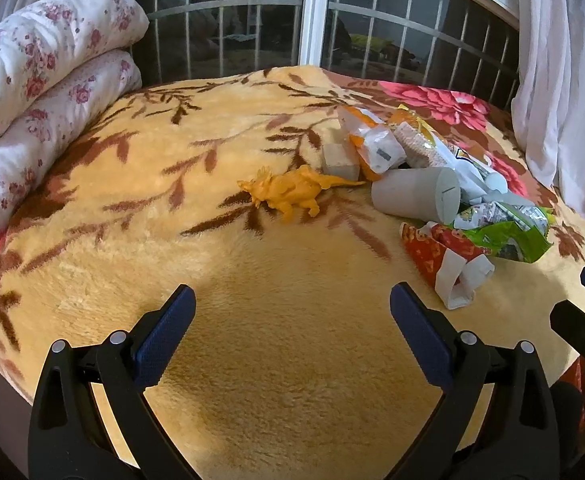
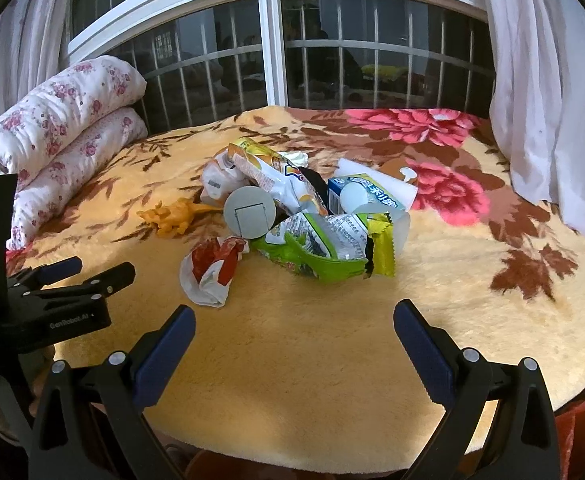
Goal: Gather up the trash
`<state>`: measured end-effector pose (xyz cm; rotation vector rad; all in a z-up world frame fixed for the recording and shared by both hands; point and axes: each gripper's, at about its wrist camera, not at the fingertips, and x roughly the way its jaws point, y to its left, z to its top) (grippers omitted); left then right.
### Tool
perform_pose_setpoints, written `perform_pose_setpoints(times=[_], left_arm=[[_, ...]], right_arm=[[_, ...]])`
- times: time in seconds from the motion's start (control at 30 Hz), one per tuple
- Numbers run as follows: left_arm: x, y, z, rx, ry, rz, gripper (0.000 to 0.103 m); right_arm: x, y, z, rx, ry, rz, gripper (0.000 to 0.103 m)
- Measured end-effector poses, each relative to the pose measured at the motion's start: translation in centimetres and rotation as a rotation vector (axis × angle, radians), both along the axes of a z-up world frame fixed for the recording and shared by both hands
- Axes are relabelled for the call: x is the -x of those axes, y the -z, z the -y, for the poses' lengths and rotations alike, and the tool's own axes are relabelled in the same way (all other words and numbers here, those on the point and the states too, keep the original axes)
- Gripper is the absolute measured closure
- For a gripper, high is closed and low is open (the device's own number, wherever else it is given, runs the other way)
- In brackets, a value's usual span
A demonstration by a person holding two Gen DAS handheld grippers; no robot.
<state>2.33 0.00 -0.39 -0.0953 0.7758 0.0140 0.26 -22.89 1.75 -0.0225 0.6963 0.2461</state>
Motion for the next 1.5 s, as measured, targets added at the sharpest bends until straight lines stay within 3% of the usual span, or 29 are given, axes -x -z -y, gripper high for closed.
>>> perform_pose_setpoints(times=[1.5], left_arm=[[-0.9, 1.6, 0.5, 0.001, 0.001, -0.034, 0.008]], right_arm=[[-2.2, 1.2, 1.4, -0.032, 0.021, -0.051, 0.005]])
